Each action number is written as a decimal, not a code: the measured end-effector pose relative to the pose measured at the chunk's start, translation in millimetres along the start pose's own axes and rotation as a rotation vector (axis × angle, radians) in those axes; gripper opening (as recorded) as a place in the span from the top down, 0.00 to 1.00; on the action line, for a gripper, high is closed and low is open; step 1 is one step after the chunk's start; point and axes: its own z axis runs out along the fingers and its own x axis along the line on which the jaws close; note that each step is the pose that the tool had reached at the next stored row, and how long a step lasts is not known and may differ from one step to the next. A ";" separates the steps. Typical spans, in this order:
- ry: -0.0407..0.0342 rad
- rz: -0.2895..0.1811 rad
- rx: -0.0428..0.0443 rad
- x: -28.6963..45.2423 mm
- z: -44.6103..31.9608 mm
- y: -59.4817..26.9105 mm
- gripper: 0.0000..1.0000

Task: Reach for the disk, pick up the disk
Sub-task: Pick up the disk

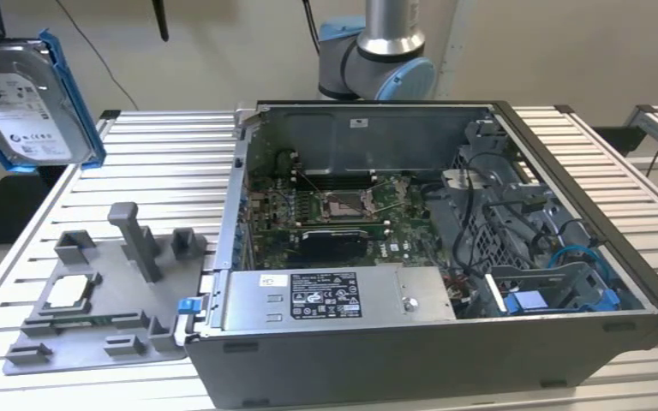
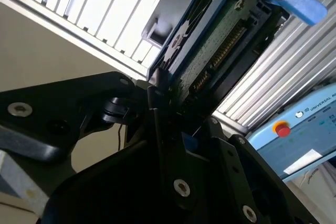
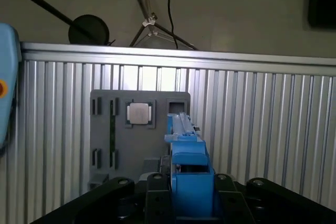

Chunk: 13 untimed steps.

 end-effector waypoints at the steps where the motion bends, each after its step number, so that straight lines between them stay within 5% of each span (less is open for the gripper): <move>1: 0.0000 0.000 0.0001 0.0 -1.2 0.0 1.00; 13: 0.0000 0.000 0.0001 0.0 -14.3 0.3 1.00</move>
